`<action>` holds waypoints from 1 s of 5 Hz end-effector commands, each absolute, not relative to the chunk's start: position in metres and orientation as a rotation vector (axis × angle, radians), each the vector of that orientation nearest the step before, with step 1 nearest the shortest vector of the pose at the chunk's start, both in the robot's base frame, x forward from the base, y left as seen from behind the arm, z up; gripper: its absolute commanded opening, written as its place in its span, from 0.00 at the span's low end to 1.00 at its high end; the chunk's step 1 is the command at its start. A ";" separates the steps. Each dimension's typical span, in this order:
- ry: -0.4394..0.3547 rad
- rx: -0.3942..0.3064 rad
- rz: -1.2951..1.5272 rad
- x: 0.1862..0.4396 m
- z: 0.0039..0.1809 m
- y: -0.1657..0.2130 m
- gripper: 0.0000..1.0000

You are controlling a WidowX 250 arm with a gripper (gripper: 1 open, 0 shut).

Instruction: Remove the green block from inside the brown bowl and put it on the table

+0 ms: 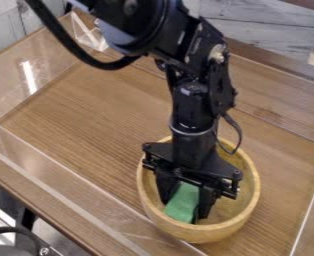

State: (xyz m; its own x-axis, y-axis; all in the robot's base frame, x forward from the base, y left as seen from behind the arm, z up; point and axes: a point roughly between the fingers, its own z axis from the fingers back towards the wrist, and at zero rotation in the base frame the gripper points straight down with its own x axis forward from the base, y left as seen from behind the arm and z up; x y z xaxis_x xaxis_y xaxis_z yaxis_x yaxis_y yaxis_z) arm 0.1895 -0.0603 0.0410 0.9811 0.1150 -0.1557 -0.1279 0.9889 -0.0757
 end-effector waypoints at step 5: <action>0.174 -0.134 0.141 0.199 0.069 -0.055 0.00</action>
State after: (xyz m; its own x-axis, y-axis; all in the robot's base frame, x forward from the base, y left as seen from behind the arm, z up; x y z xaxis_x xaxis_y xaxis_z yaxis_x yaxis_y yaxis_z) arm 0.1869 -0.0546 0.0546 0.9600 0.1337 -0.2462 -0.1617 0.9820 -0.0972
